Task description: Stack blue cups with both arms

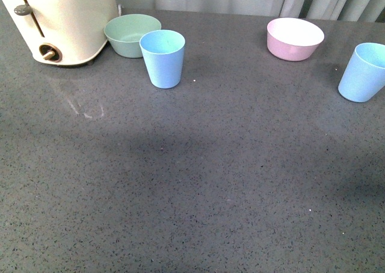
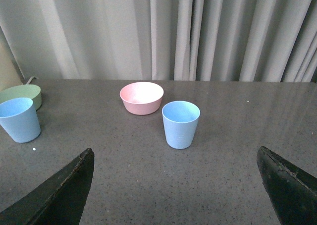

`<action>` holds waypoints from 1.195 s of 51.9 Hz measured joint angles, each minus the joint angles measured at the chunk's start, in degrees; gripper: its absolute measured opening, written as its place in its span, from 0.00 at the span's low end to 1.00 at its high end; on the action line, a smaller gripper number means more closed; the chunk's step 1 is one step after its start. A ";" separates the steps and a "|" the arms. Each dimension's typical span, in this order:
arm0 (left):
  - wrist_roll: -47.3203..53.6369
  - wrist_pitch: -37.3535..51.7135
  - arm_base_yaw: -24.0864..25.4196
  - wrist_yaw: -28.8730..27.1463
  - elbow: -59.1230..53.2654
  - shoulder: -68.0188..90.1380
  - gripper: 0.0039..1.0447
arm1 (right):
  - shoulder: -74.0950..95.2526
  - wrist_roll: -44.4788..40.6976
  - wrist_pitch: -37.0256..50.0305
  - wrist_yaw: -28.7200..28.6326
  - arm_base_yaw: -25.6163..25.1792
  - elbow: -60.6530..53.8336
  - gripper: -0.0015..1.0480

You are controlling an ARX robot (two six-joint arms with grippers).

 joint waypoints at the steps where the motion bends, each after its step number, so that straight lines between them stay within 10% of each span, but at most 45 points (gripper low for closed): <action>1: 0.11 0.76 -0.26 -0.46 0.44 1.25 0.92 | 0.02 0.00 0.02 0.00 0.00 0.00 0.91; 25: 0.50 8.96 -10.64 -3.74 27.69 43.08 0.92 | 0.02 0.00 0.02 0.00 0.00 0.00 0.91; 62: 4.42 -5.62 -17.29 -12.48 50.84 62.18 0.92 | 0.02 0.02 0.02 -0.02 0.00 0.00 0.91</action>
